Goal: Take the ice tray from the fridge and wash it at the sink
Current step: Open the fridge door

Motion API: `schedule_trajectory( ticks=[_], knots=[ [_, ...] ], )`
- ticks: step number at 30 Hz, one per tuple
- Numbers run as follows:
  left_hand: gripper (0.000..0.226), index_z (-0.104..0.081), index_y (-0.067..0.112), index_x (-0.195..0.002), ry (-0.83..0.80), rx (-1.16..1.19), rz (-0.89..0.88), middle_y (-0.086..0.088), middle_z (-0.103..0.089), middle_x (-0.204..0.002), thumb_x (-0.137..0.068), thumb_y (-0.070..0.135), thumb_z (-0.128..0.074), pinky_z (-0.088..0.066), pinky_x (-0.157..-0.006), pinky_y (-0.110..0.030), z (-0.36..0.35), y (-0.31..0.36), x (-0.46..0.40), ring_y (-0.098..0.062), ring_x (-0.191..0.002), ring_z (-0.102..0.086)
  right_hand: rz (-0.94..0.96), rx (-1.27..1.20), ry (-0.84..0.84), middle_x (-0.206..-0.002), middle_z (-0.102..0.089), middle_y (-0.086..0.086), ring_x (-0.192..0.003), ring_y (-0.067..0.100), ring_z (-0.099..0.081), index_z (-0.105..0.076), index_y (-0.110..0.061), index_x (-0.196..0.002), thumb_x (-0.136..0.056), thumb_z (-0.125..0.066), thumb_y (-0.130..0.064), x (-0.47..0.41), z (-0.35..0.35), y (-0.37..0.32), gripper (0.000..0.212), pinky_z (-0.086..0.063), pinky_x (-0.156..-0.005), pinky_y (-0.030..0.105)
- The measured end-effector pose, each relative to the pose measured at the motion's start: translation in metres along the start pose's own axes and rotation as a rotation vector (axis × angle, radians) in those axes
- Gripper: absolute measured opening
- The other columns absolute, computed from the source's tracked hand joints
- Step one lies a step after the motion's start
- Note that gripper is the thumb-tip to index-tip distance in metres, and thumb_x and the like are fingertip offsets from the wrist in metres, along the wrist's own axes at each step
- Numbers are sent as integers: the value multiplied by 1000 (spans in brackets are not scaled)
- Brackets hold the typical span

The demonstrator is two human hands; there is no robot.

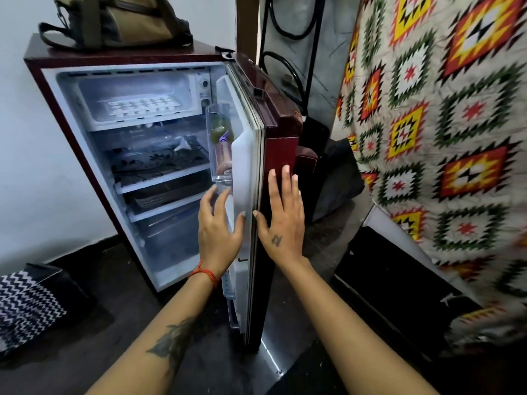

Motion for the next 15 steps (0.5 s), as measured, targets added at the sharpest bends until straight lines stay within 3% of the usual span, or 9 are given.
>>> schedule_trajectory(
  ticks=[4, 7, 11, 15],
  knots=[
    [66, -31, 12, -146, -69, 16, 27, -10, -20, -156, -89, 23, -63, -21, -110, -28, -13, 2, -11, -7, -140, -10, -56, 55, -2, -158, 4, -4, -147, 26, -4, -11, -22, -151, -81, -63, -15, -2, 8, 18, 87, -20, -116, 51],
    [75, -18, 11, -150, -124, 30, 67, -5, -9, -159, -91, 31, -60, -18, -115, -31, -26, 1, -21, -4, -140, 1, -75, 73, 28, -158, 5, -5, -146, 26, -7, -9, -24, -151, -81, -64, -11, -5, 13, 34, 90, -22, -115, 50],
    [72, -18, 14, -150, -184, 50, 22, 6, -12, -157, -93, 31, -57, -19, -118, -44, -47, 4, -28, -7, -144, -1, -106, 55, 69, -158, 4, -4, -147, 23, -7, -2, -29, -151, -78, -61, -3, -9, 17, 57, 97, -23, -115, 50],
    [61, -30, 17, -146, -151, 100, -18, 12, -18, -152, -92, 33, -52, -18, -119, -42, -71, 13, -37, -6, -143, -9, -152, 15, 123, -159, 0, 0, -147, 24, -6, 5, -31, -150, -78, -54, 5, -16, 18, 87, 100, -26, -114, 48]
  ],
)
Point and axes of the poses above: each hand's wrist, its own x-axis away from the middle knuckle, its own z-axis out of the back of the hand, y = z × x, the point moved 4 cm from there along -x, towards the middle knuckle
